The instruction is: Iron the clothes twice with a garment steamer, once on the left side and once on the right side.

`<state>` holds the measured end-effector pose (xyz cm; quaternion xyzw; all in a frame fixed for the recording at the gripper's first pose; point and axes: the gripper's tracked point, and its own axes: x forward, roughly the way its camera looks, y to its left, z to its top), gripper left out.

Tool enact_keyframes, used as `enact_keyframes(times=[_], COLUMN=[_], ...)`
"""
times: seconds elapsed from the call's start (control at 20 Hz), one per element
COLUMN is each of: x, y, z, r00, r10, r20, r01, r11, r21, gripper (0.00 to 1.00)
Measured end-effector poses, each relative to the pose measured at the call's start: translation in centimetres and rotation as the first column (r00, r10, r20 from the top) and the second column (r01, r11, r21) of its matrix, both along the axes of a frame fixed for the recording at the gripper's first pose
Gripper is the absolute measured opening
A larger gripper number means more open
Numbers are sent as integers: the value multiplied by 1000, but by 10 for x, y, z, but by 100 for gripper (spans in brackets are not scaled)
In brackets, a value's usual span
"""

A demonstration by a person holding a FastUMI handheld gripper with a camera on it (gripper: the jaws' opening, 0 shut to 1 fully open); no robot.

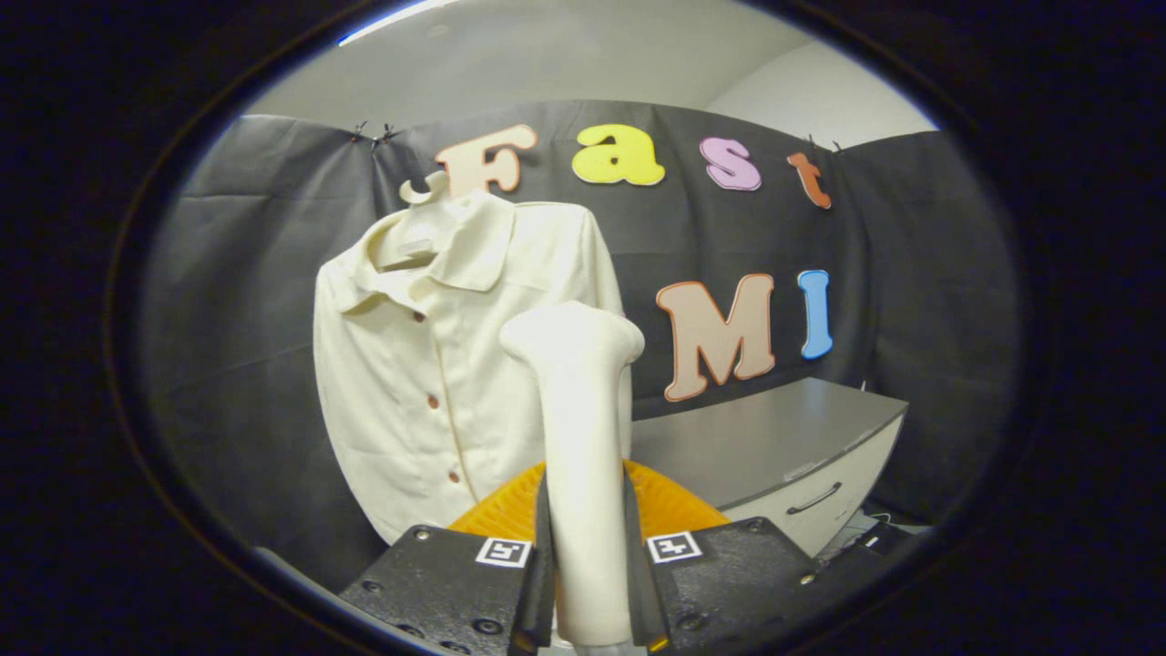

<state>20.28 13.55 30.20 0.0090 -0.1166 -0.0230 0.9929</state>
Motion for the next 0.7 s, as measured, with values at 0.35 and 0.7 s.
enact_keyframes(times=[0.35,0.7], x=[-3,52], y=[129,176], z=[-2,-52], r00=[993,992], r10=[107,103], r20=[43,-77], r01=[-105,-106], r11=[994,994], r21=[-30,-36], gripper=[32,32])
